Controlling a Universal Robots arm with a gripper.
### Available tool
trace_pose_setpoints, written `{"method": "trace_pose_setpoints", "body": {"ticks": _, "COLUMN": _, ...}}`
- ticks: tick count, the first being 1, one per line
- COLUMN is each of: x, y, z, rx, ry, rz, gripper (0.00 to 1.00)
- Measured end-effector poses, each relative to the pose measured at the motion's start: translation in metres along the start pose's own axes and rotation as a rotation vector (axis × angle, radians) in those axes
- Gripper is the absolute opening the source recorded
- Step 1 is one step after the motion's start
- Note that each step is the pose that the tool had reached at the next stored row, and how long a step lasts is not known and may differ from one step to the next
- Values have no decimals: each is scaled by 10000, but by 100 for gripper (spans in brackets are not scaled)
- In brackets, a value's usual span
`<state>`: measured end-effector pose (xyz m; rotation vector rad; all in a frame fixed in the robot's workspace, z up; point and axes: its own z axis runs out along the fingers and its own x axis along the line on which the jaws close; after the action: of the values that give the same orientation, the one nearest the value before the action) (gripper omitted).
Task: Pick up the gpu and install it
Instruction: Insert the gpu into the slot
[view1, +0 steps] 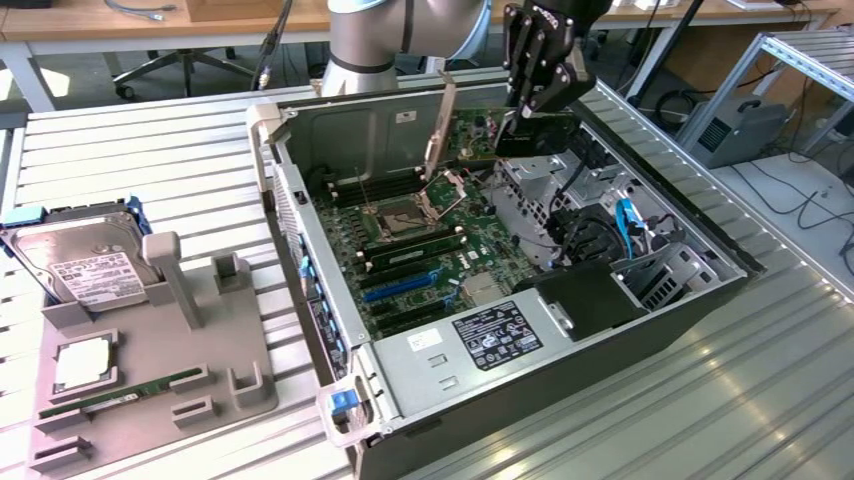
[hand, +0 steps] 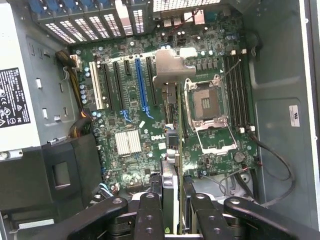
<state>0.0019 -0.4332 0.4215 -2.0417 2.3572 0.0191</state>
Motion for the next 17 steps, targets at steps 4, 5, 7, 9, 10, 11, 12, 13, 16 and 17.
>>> {"method": "trace_pose_setpoints", "body": {"ticks": 4, "x": 0, "y": 0, "z": 0, "rx": -6, "ry": -2, "rz": -220, "gripper": 27}}
{"method": "trace_pose_setpoints", "body": {"ticks": 5, "x": 0, "y": 0, "z": 0, "rx": -7, "ry": -2, "rz": -270, "gripper": 27}}
{"method": "trace_pose_setpoints", "body": {"ticks": 7, "x": 0, "y": 0, "z": 0, "rx": -10, "ry": -2, "rz": -377, "gripper": 27}}
{"method": "trace_pose_setpoints", "body": {"ticks": 9, "x": 0, "y": 0, "z": 0, "rx": -13, "ry": -3, "rz": -507, "gripper": 27}}
{"method": "trace_pose_setpoints", "body": {"ticks": 10, "x": 0, "y": 0, "z": 0, "rx": -16, "ry": -4, "rz": -608, "gripper": 27}}
{"method": "trace_pose_setpoints", "body": {"ticks": 11, "x": 0, "y": 0, "z": 0, "rx": -17, "ry": -4, "rz": -683, "gripper": 27}}
{"method": "trace_pose_setpoints", "body": {"ticks": 12, "x": 0, "y": 0, "z": 0, "rx": -20, "ry": -4, "rz": -759, "gripper": 27}}
{"method": "trace_pose_setpoints", "body": {"ticks": 13, "x": 0, "y": 0, "z": 0, "rx": -21, "ry": -5, "rz": -808, "gripper": 27}}
{"method": "trace_pose_setpoints", "body": {"ticks": 16, "x": 0, "y": 0, "z": 0, "rx": -26, "ry": -7, "rz": -1013, "gripper": 27}}
{"method": "trace_pose_setpoints", "body": {"ticks": 17, "x": 0, "y": 0, "z": 0, "rx": -28, "ry": -7, "rz": -1080, "gripper": 27}}
